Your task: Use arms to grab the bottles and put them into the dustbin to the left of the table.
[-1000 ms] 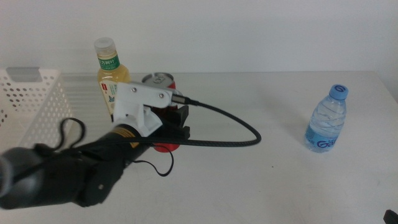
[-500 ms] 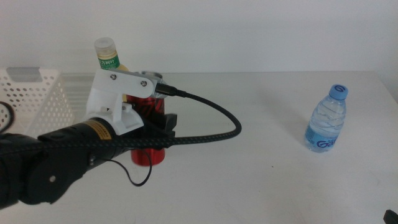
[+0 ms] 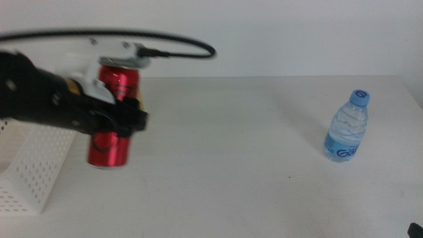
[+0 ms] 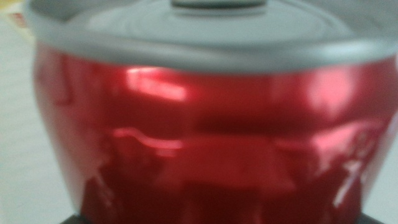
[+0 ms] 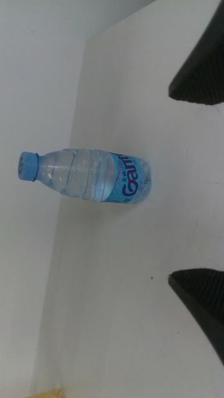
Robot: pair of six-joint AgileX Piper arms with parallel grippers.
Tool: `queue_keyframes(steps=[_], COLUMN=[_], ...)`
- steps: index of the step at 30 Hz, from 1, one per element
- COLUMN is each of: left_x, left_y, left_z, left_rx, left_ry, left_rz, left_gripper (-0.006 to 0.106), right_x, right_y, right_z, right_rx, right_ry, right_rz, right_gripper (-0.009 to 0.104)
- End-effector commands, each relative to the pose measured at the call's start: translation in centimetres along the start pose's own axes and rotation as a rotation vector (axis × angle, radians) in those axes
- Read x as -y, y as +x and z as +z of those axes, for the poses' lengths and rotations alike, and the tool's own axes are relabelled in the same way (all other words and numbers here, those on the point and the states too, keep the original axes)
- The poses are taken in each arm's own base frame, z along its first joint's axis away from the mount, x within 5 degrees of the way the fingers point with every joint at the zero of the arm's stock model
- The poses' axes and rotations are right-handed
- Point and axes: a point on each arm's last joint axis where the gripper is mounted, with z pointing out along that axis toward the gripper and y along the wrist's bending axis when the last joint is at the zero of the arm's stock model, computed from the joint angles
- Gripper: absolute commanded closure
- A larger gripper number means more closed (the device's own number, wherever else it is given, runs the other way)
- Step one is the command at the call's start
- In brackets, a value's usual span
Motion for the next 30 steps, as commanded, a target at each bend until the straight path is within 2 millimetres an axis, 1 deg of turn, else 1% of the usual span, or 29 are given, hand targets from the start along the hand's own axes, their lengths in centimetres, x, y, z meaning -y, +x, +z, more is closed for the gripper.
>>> queue_keyframes(steps=[1, 8, 13, 17, 20, 24, 29, 30], left_x=[-0.9, -5.8, -9.1, -12.0, -13.9, -16.2, -19.1, -19.9], left_y=[-2.7, -4.2, -5.2, -6.1, -6.6, -6.7, -6.5, -6.3], left_z=[-3.1, -6.5, -9.1, -10.8, -11.0, -10.4, -8.9, -8.1], left_rx=[0.109, 0.036, 0.073, 0.104, 0.077, -0.025, -0.158, -0.209], left_ry=[-0.024, -0.144, -0.243, -0.294, -0.304, -0.298, -0.265, -0.234], left_rz=[-0.003, -0.040, -0.040, -0.144, -0.200, -0.229, -0.295, -0.295], left_gripper=[0.105, 0.105, 0.105, 0.105, 0.105, 0.105, 0.105, 0.105], right_x=[0.1, 0.1, 0.1, 0.1, 0.1, 0.1, 0.1, 0.1], right_y=[-1.0, -1.0, -1.0, -1.0, -1.0, -1.0, -1.0, -1.0], right_z=[-0.3, -0.3, -0.3, -0.3, -0.3, -0.3, -0.3, -0.3], right_rx=[0.104, 0.104, 0.104, 0.104, 0.104, 0.104, 0.104, 0.104], right_ry=[0.017, 0.017, 0.017, 0.017, 0.017, 0.017, 0.017, 0.017], right_rz=[-0.015, -0.015, -0.015, -0.015, -0.015, -0.015, -0.015, -0.015], right_gripper=[0.025, 0.025, 0.025, 0.025, 0.025, 0.025, 0.025, 0.025])
